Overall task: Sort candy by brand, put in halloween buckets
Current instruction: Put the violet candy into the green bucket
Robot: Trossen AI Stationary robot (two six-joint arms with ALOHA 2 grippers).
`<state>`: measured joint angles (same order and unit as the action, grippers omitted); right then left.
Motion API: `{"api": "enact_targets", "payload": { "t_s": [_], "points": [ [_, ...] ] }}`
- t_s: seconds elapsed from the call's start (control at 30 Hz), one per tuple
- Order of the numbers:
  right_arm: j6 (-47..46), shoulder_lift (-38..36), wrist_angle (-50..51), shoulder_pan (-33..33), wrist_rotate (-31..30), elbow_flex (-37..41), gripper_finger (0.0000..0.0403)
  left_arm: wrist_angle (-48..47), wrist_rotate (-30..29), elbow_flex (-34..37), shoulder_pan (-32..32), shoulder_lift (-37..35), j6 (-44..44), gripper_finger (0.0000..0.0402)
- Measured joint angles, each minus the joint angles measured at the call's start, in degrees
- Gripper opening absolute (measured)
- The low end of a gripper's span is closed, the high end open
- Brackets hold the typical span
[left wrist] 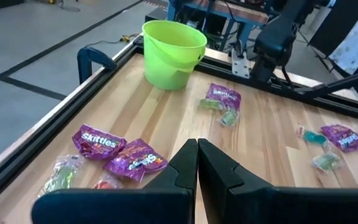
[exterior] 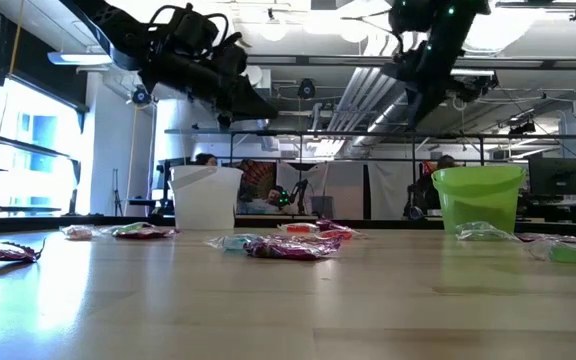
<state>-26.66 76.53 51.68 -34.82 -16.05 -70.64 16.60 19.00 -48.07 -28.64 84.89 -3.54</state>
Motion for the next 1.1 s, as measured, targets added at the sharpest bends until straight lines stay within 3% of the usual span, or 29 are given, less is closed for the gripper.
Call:
{"api": "enact_targets", "payload": {
  "t_s": [0.3, 0.53, 0.63, 0.73, 1.1],
  "points": [
    [-4.0, -6.1, -17.8, 10.9, -1.1, 14.6, 0.0002, -4.1, 0.0, 0.0, 0.0, -4.1, 2.3, 0.0003],
    [-8.0, -5.9, -29.9, 14.0, 3.3, 24.6, 0.0009, -8.2, -0.1, 0.0, 0.0, -7.2, 2.3, 0.0003],
    [-8.0, -5.9, -34.3, 14.0, 7.9, 27.2, 0.0006, -11.2, -0.1, 0.0, 0.0, -8.8, 2.3, 0.0003],
    [-7.8, -5.9, -38.2, 14.9, 10.3, 28.4, 0.0001, -15.4, -0.1, 0.0, 0.3, -10.6, 2.3, 0.0003],
    [-1.6, -5.9, -41.8, 18.5, 7.3, 28.4, 0.0005, -36.0, -0.8, 0.0, 6.3, -17.6, 3.8, 0.0003]
  ]
}}
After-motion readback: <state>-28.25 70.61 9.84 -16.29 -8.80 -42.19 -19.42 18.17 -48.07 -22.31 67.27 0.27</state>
